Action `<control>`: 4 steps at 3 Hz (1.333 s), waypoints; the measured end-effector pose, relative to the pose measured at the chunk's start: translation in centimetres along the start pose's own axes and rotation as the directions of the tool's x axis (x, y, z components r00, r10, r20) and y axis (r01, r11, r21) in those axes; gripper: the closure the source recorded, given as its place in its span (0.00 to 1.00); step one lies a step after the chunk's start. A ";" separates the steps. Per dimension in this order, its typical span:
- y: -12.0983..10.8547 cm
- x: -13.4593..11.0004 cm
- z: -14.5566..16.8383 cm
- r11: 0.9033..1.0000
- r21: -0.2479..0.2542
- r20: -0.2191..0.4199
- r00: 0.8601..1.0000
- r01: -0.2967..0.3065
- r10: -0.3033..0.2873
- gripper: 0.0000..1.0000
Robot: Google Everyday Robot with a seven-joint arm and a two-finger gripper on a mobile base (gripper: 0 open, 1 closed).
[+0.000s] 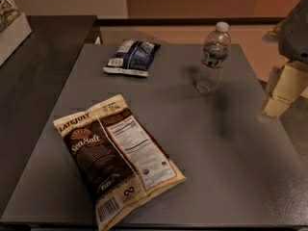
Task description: Knock water bottle over
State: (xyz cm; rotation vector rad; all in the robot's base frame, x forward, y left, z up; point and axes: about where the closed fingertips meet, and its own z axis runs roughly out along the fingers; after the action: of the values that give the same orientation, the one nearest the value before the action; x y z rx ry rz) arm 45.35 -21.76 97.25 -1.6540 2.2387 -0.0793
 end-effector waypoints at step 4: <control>-10.0 -1.8 5.8 0.972 0.061 0.321 0.927 -0.226 0.196 0.00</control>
Offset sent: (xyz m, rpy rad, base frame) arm 0.1016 -0.0164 -0.0228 0.2370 -0.1211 -0.1495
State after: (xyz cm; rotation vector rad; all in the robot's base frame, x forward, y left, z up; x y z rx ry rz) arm 56.80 -22.34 94.82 -1.2649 2.1155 0.1198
